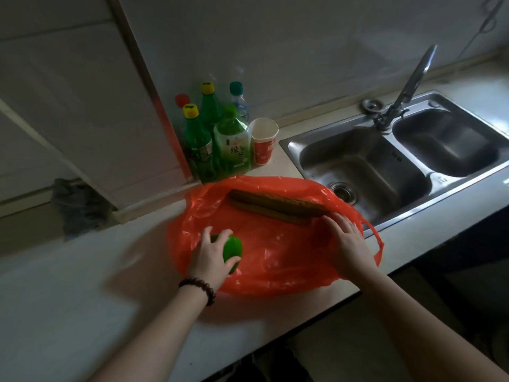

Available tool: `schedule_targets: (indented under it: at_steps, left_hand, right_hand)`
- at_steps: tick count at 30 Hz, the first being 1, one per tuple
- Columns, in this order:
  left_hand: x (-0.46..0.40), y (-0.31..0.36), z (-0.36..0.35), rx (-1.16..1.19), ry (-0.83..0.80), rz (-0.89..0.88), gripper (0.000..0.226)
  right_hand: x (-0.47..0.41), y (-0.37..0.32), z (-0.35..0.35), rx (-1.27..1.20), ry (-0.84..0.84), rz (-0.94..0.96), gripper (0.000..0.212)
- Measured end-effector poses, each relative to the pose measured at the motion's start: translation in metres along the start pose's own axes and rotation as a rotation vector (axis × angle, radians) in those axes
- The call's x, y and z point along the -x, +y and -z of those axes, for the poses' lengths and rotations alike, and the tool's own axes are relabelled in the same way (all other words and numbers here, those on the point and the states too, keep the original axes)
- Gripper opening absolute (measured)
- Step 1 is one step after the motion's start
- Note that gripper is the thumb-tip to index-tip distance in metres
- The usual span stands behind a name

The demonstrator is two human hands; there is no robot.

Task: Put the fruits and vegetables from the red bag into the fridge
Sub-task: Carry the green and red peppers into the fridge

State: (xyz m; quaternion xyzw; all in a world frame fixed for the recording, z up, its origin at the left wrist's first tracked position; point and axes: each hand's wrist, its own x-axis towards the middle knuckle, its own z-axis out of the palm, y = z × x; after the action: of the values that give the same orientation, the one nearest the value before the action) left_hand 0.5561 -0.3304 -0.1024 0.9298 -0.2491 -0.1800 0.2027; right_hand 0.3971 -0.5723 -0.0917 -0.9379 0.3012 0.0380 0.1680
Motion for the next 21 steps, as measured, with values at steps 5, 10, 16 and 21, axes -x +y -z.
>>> schedule_targets:
  at_steps: [5, 10, 16, 21]
  left_hand:
    - [0.002, 0.023, -0.007, 0.105, 0.016, -0.034, 0.061]
    - [-0.004, 0.077, -0.026, 0.259, 0.036, -0.135, 0.064]
    - [-0.005, 0.104, -0.059, 0.301, 0.002, -0.101, 0.076]
    - [0.001, 0.099, -0.071, 0.320, -0.023, -0.018, 0.100]
  right_hand:
    - [-0.004, 0.022, 0.009, -0.029, -0.028, -0.045, 0.072]
    - [-0.001, 0.044, 0.013, -0.132, -0.067, -0.083, 0.083]
    - [-0.002, 0.057, 0.016, -0.202, -0.105, -0.146, 0.085]
    - [-0.015, 0.056, 0.021, -0.230, -0.109, -0.127, 0.091]
